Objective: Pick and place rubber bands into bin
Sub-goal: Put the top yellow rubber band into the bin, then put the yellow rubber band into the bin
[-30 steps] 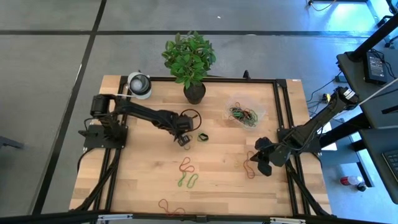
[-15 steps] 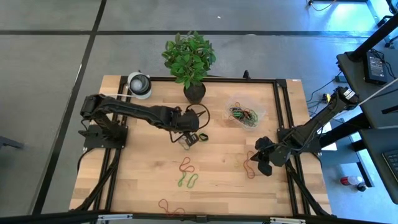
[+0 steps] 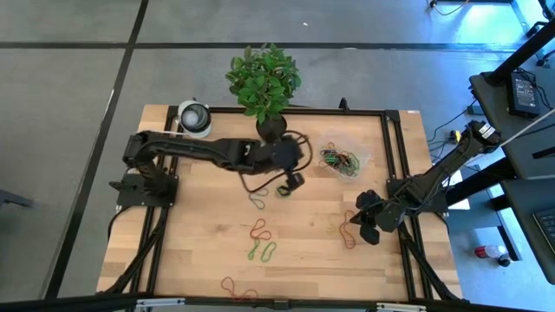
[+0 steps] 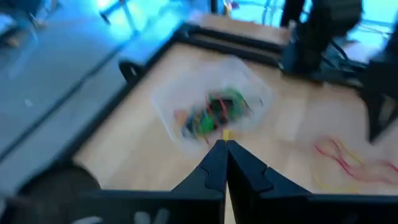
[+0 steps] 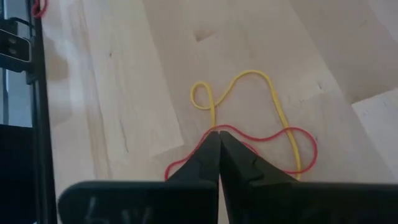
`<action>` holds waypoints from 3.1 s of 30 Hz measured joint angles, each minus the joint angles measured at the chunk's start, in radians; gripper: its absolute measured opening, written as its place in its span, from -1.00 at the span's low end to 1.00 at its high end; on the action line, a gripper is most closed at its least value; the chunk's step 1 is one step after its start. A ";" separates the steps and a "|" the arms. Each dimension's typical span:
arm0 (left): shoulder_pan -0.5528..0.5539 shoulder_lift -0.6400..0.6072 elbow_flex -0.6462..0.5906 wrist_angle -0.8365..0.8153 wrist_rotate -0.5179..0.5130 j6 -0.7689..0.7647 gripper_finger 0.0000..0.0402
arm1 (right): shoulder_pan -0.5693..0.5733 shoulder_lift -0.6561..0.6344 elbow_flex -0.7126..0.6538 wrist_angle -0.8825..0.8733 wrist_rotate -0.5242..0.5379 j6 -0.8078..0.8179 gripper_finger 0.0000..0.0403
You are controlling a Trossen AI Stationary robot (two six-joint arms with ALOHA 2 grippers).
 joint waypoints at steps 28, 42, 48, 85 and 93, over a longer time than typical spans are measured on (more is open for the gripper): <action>0.222 0.510 0.197 0.510 0.154 0.351 -0.99 | 0.000 0.000 0.000 0.042 0.019 0.086 -0.97; 0.232 0.507 0.197 0.337 0.213 0.260 -0.49 | -0.001 0.000 0.000 0.026 0.090 0.080 -0.97; 0.214 0.416 0.196 0.276 0.211 0.242 -0.30 | -0.001 0.000 0.000 0.025 0.089 0.079 -0.97; -0.115 -0.438 -0.734 0.279 0.232 -0.006 -0.99 | -0.198 0.417 0.438 -0.277 -0.067 0.180 -0.99; -0.146 -0.683 -0.934 0.280 0.236 -0.078 -0.99 | -0.298 0.710 0.651 -0.481 -0.248 0.406 -0.90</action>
